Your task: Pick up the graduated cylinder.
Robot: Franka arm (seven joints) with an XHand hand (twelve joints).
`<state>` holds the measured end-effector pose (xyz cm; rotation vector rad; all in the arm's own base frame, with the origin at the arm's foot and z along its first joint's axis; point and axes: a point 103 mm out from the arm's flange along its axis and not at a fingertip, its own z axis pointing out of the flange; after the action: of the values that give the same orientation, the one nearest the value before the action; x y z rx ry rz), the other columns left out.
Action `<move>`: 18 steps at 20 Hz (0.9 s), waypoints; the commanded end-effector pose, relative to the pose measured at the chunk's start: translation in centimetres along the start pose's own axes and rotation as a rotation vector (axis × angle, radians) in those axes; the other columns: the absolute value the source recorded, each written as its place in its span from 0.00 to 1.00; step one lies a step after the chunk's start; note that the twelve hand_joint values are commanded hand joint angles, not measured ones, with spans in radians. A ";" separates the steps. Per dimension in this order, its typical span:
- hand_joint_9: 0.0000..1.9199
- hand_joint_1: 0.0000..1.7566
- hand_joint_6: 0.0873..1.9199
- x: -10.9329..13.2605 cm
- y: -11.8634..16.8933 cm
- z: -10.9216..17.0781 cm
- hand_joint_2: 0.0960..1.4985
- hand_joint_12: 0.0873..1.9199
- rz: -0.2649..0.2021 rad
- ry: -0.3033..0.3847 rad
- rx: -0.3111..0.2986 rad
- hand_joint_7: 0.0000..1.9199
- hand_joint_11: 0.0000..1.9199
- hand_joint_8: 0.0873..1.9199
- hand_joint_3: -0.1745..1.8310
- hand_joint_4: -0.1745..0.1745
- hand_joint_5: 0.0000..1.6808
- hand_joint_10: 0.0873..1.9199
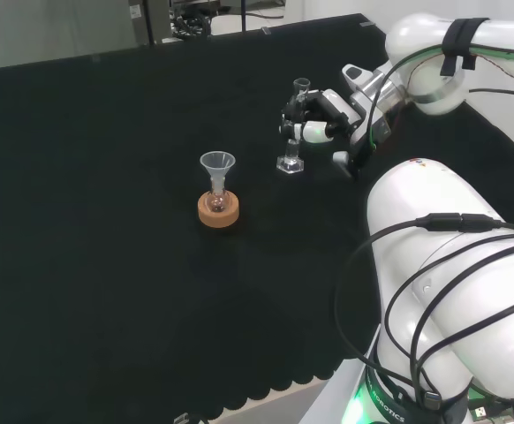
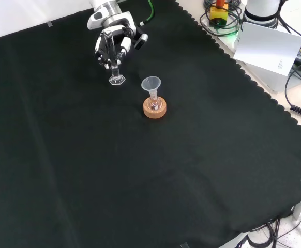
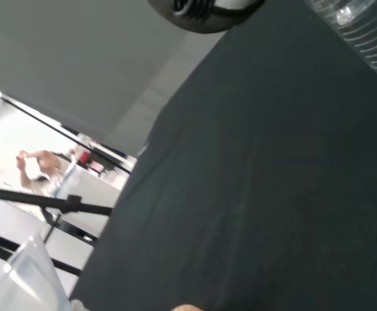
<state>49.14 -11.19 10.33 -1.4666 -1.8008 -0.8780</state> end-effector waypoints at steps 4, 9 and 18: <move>0.64 0.77 0.50 2.6 0.4 -0.4 0.71 0.38 -0.033 -0.296 0.099 0.45 0.66 0.56 0.09 0.00 0.57 0.32; 0.64 0.79 0.48 4.1 0.6 -0.9 0.70 0.37 -0.039 -0.393 0.137 0.44 0.67 0.56 0.09 0.00 0.58 0.34; 0.64 0.79 0.48 4.1 0.1 -0.8 0.70 0.37 -0.028 -0.395 0.132 0.45 0.67 0.56 0.09 0.00 0.59 0.34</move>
<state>48.74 -9.53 14.38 -1.6115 -2.1209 -0.4983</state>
